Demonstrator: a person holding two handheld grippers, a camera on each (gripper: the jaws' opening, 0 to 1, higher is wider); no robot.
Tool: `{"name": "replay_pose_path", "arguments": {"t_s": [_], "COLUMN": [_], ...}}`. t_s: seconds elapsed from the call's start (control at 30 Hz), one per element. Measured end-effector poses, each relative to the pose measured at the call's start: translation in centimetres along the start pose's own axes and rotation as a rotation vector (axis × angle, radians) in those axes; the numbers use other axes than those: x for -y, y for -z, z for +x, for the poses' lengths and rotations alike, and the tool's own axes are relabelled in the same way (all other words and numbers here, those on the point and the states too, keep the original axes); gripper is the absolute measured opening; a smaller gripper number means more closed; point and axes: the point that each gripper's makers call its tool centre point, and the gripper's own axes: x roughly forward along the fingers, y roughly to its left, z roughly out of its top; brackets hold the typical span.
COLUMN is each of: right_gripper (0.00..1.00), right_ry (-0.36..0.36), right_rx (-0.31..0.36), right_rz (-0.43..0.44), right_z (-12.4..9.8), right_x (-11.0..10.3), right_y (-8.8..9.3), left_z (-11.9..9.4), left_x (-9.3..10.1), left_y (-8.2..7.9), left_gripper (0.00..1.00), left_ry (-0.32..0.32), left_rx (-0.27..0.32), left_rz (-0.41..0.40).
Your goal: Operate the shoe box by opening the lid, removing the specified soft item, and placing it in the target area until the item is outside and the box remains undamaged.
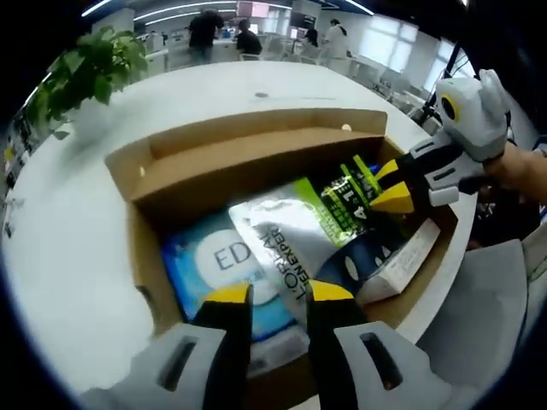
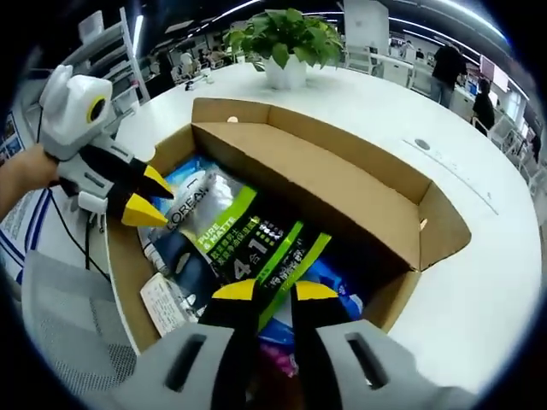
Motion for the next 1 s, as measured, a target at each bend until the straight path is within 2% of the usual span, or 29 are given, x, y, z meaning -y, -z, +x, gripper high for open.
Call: {"name": "replay_pose_path", "arguments": {"t_s": [0.3,0.47,0.5,0.67,0.73,0.8,1.0], "right_gripper": [0.03,0.01,0.01,0.0,0.0,0.0,0.0], "right_ry": [-0.001,-0.003,-0.003,-0.011,-0.011,-0.012,-0.008], "right_rx": [-0.001,0.005,0.005,0.021,0.026,0.031,0.048], "right_rz": [-0.016,-0.028,-0.027,0.03,0.052,0.068,0.079], "right_z": [0.2,0.3,0.2,-0.1,-0.1,-0.3,-0.8], "right_x": [-0.1,-0.2,-0.2,-0.2,-0.3,-0.4,-0.3], "right_y": [0.1,0.0,0.0,-0.2,-0.3,-0.3,-0.5], "left_z": [0.6,0.8,0.8,0.6,0.7,0.8,0.5], "left_x": [0.4,1.1,0.9,1.0,1.3,1.2,1.4], "left_y": [0.3,-0.3,-0.3,-0.7,-0.9,-0.8,-1.2], "left_gripper": [0.18,0.11,0.11,0.0,0.0,0.0,0.0], "left_ry": [0.045,0.095,0.088,0.08,0.085,0.067,0.056], "left_rx": [0.007,0.045,0.042,0.057,0.06,0.047,0.043], "left_rz": [-0.059,-0.095,-0.097,-0.079,-0.08,-0.045,-0.013]}}
